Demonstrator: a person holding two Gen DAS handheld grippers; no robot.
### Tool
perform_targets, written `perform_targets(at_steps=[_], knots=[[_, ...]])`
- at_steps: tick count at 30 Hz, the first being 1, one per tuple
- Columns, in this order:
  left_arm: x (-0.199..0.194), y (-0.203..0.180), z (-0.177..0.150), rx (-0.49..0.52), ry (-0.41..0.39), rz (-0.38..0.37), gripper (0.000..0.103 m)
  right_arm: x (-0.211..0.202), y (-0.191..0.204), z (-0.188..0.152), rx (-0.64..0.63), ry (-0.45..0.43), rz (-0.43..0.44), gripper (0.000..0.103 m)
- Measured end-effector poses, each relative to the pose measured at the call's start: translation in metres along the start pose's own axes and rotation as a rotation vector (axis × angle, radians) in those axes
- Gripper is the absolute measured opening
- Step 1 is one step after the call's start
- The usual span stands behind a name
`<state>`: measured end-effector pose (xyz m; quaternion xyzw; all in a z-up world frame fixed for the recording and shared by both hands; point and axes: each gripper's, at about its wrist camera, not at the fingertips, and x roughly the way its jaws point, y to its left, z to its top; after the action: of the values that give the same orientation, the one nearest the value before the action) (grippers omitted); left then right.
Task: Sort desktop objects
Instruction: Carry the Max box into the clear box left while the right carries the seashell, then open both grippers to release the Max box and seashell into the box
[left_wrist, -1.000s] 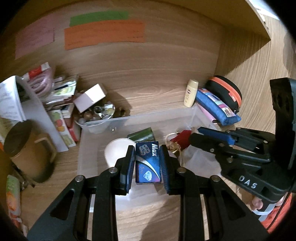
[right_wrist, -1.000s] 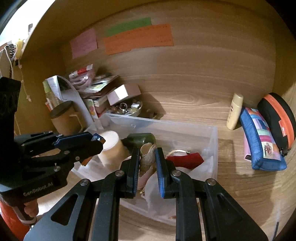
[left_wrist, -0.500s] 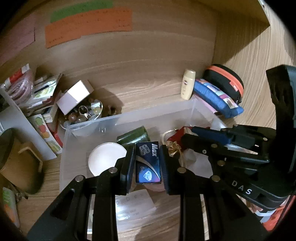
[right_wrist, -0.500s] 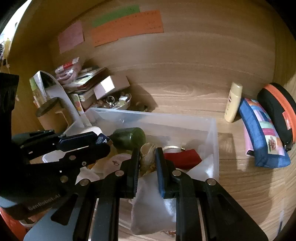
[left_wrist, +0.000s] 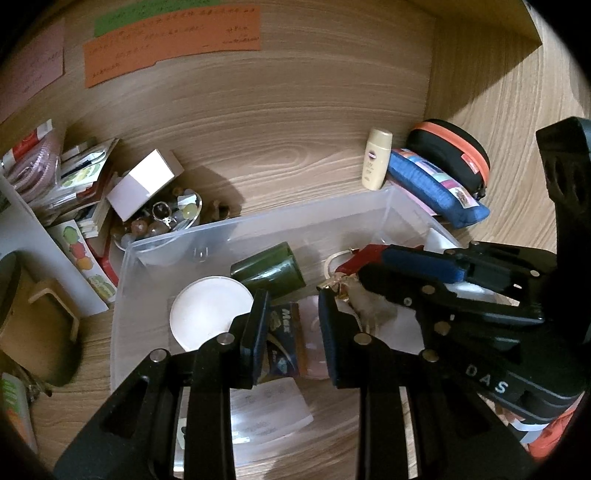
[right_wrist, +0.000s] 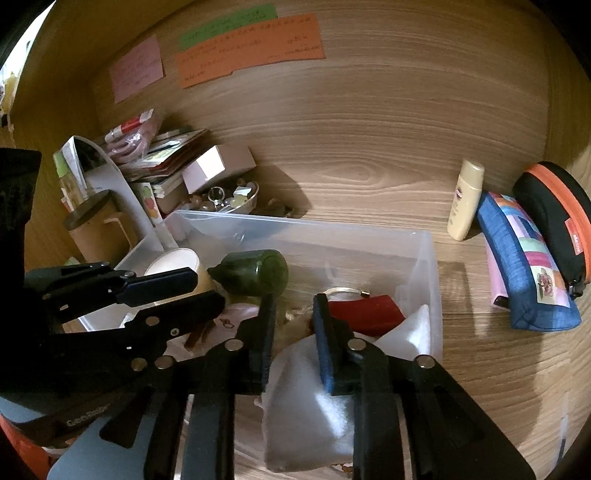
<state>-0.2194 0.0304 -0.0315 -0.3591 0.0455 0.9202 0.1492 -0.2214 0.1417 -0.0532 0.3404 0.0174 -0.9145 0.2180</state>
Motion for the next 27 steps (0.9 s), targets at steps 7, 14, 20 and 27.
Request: perform_targets(at_steps=[7, 14, 20, 27], knots=[[-0.002, 0.002, 0.001, -0.013, -0.006, -0.009, 0.026, -0.004, 0.002, 0.000, -0.001, -0.009, 0.002, 0.027], [-0.009, 0.007, 0.002, -0.036, -0.014, -0.017, 0.034, -0.011, 0.003, 0.002, -0.005, -0.041, -0.020, 0.039], [-0.015, 0.011, 0.002, -0.064, -0.021, -0.014, 0.043, -0.023, 0.002, 0.004, -0.017, -0.081, -0.082, 0.052], [-0.026, 0.015, -0.001, -0.100, -0.034, -0.003, 0.053, -0.033, 0.003, 0.005, -0.021, -0.104, -0.121, 0.067]])
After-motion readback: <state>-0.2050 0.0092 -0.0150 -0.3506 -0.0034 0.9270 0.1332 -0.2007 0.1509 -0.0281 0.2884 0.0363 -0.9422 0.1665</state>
